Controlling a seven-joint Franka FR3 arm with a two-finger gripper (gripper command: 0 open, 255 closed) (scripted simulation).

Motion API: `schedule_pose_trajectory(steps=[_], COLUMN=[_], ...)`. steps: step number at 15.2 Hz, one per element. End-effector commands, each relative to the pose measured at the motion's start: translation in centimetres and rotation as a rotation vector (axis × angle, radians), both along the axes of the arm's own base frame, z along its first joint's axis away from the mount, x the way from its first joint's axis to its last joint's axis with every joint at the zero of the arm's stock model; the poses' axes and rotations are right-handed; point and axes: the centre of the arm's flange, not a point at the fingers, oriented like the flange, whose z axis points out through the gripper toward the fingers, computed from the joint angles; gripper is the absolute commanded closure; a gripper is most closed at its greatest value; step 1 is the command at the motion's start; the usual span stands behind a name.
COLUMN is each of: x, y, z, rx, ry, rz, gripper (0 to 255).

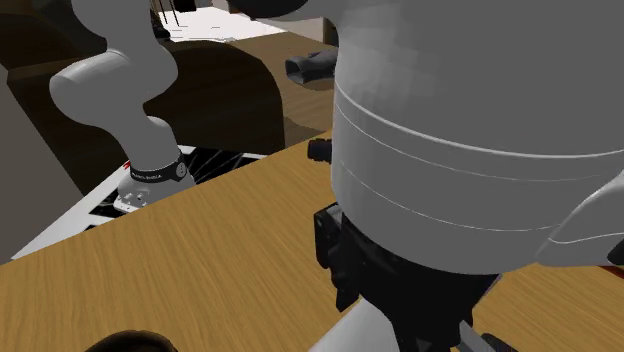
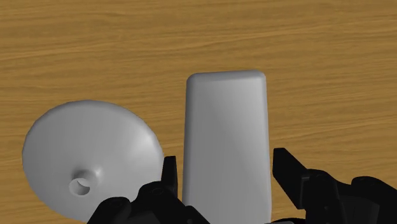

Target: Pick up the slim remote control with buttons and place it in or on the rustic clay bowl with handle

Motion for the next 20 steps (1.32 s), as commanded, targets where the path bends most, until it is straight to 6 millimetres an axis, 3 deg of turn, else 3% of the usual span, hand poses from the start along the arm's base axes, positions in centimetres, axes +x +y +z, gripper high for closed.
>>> schedule_pose_trajectory(steps=[1, 8, 20], x=[0.0, 0.0, -14.2], y=[0.1, 0.1, -6.8], z=[1.0, 4.4, 4.7], rx=[0.000, 0.000, 0.000], ry=[0.000, 0.000, 0.000], rz=[0.000, 0.000, 0.000], gripper=[255, 255, 255])
